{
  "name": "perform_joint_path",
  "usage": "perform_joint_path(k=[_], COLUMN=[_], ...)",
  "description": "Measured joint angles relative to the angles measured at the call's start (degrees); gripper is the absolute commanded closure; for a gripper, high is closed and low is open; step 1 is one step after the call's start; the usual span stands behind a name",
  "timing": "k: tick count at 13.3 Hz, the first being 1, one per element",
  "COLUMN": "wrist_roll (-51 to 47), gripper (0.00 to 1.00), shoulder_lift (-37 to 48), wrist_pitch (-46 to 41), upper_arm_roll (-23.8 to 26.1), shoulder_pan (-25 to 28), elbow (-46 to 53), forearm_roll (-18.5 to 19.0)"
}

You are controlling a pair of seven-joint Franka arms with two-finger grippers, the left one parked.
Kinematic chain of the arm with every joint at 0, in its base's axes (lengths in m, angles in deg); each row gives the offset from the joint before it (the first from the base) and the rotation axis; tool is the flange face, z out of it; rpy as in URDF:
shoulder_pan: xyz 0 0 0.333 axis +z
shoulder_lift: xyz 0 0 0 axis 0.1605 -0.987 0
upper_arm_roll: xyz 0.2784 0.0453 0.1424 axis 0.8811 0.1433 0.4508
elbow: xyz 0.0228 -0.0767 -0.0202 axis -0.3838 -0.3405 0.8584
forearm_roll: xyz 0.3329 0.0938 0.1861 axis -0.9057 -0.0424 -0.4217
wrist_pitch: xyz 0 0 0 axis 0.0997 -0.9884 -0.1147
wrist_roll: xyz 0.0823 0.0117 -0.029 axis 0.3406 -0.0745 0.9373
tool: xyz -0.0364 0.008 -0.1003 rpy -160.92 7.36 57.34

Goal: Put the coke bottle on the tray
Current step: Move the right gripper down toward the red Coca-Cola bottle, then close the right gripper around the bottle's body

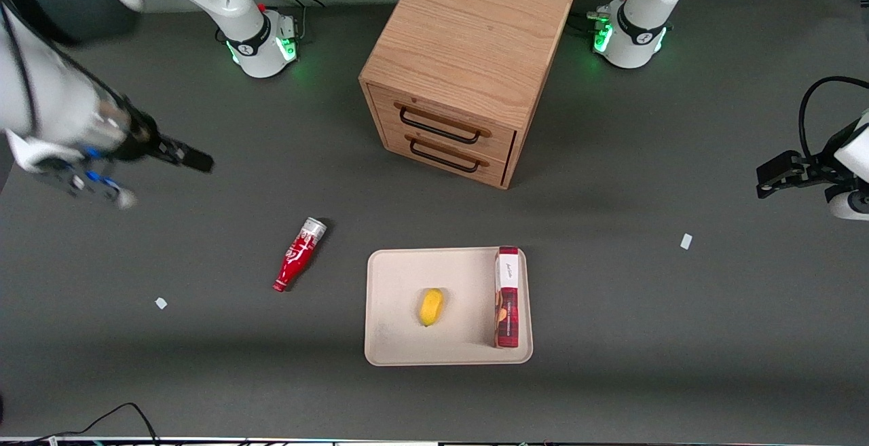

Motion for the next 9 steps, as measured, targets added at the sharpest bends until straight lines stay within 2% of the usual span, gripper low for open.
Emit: perform_joint_path(k=[4, 6, 9], wrist_roll=[-4.35, -7.32, -9.73], gripper=[0.00, 0.00, 0.00], shoulder_lift=[-10.15, -11.56, -13.65], wrist_pitch=[16.81, 26.98, 36.09], upper_arm_roll=[0.07, 0.08, 0.08], shoulder_pan=[0.03, 0.03, 0.05], elbow=[-9.62, -15.91, -20.07], forearm_roll=[0.00, 0.00, 0.00])
